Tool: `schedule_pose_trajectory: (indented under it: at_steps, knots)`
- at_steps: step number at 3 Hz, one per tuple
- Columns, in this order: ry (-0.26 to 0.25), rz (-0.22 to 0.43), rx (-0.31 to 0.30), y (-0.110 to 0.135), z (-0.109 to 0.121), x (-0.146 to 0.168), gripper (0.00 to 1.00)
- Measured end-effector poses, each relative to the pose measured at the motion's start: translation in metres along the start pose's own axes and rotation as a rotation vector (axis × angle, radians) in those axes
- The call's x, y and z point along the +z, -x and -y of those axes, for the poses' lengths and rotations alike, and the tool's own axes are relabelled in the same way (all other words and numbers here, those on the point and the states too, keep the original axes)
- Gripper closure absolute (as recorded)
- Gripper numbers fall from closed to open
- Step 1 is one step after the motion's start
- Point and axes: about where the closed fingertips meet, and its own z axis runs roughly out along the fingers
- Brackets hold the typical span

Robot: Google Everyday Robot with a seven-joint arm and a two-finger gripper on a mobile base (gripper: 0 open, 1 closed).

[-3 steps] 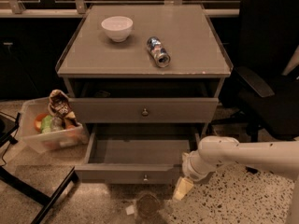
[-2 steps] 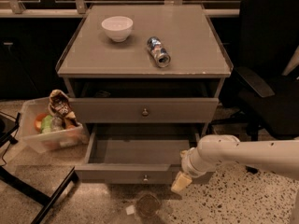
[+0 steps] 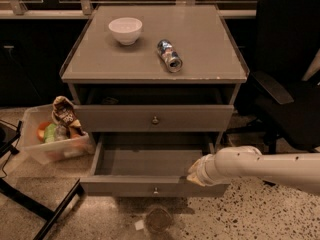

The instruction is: Open middle drawer

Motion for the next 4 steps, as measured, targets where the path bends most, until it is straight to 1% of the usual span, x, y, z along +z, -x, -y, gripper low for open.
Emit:
schedule_pose_trajectory:
  at_steps: [1,2,3,4]
  knots:
    - [-0.06,0.041,-0.002,0.003,0.011,-0.002,0.87]
    - [-0.112,0.095,0.028,0.0,0.02,0.006,1.0]
    - [-0.143,0.135,0.048,0.003,0.027,0.025,1.0]
    - [-0.152,0.146,0.059,0.01,0.032,0.047,1.0]
